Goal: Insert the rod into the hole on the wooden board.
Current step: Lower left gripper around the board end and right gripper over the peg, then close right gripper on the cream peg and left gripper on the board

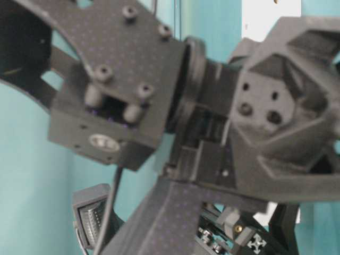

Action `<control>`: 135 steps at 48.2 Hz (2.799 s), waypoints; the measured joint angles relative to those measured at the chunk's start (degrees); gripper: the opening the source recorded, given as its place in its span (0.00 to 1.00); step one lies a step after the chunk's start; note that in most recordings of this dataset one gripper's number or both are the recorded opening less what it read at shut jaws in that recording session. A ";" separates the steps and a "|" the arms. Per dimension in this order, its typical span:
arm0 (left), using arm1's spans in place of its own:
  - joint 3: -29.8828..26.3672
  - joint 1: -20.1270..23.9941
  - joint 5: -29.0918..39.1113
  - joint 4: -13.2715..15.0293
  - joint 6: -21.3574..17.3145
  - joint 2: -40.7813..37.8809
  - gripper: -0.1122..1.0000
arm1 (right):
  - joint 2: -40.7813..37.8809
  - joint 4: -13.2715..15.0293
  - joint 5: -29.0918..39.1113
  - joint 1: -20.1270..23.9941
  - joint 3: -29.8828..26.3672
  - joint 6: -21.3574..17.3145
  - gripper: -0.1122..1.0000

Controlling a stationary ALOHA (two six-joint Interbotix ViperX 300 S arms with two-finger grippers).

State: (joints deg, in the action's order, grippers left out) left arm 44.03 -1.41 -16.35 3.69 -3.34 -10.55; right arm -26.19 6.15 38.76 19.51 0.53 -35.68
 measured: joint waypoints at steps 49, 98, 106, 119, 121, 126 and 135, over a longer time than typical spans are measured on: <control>0.00 0.00 0.00 0.00 0.00 -0.09 0.99 | -2.02 0.09 -1.14 0.97 0.00 -0.09 0.71; 0.00 -1.23 0.00 0.00 0.09 0.00 0.99 | -2.11 0.09 -2.37 0.97 -0.09 -0.35 0.51; 0.00 -1.23 0.00 0.00 0.00 -0.09 0.99 | -2.11 0.09 -2.46 0.97 -0.09 -0.44 0.50; 0.00 -1.23 0.00 0.00 0.09 0.00 0.99 | -2.20 0.09 -2.29 1.23 -0.09 -0.44 0.22; 0.00 -1.23 0.00 0.00 0.09 -0.09 0.99 | -2.20 0.00 -2.29 1.23 -0.18 -0.44 0.21; 0.00 -1.23 0.00 0.00 0.00 0.00 0.99 | -2.20 0.00 -2.02 1.23 -0.18 -0.44 0.21; 0.00 -1.23 0.09 0.00 0.00 -0.09 0.99 | -2.20 0.09 -1.41 1.23 -0.26 -0.44 0.21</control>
State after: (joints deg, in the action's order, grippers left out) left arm 44.03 -2.64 -16.26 3.69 -3.34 -10.63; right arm -28.39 6.24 37.35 20.74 0.26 -36.12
